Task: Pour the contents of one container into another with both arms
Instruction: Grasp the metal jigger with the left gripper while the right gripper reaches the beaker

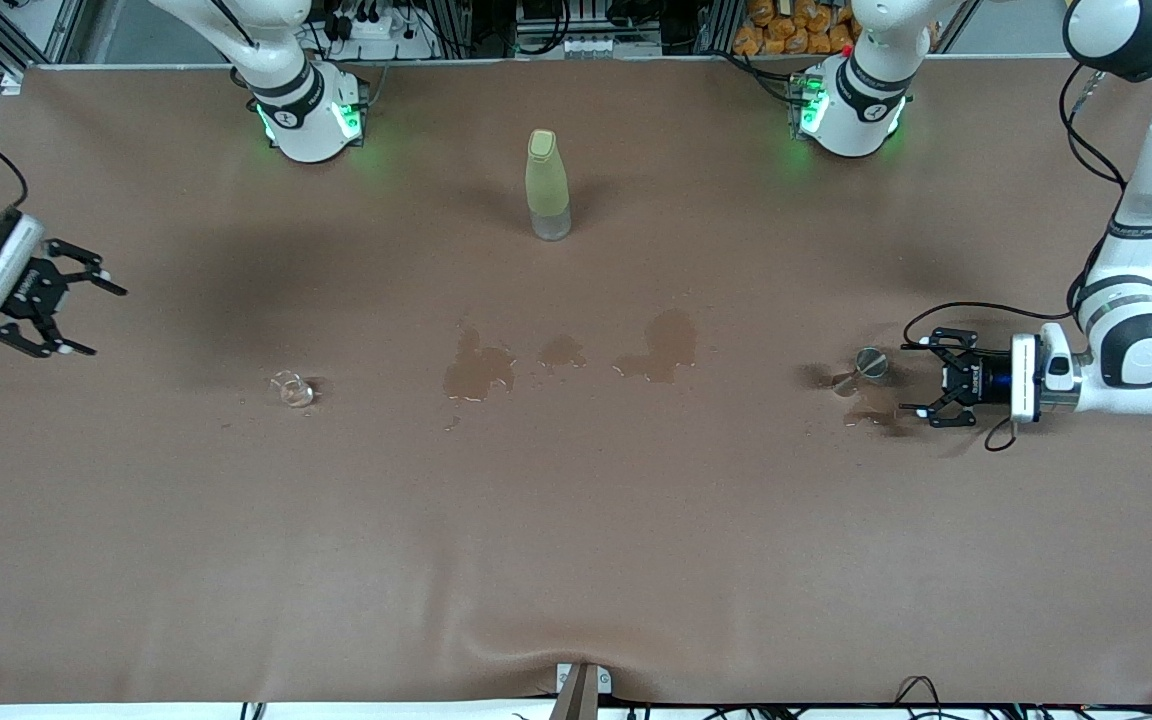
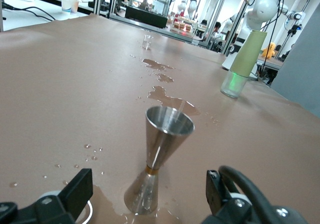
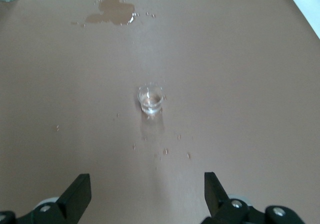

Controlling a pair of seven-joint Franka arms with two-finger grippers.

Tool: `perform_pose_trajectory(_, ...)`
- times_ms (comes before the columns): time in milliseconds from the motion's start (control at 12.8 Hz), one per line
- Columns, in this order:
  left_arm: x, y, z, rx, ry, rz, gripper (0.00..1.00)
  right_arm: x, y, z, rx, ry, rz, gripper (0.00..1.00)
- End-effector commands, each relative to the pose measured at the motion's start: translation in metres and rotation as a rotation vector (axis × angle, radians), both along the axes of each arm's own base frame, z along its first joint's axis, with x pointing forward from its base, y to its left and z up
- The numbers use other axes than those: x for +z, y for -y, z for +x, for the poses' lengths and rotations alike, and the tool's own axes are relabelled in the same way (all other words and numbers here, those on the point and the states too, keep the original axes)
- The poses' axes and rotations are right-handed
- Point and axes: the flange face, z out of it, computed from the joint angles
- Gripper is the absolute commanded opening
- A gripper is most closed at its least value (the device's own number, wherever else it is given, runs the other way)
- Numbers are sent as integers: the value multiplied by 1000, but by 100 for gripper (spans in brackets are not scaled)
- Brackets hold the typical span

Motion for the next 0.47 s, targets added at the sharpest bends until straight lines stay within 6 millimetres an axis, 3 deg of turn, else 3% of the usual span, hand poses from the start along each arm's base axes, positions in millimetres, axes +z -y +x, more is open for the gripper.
perform_pose_trajectory(0,0,-3,1,6,23,-48,100,-58,10,4,17,57,104,100)
perform_pose_trajectory(157,-10,2,-2,-7,31,-72,100,-102,8,5,33,113,177,100)
perform_pose_trajectory(391,-25,13,-4,9,55,-121,100,-151,3,1,32,161,257,100)
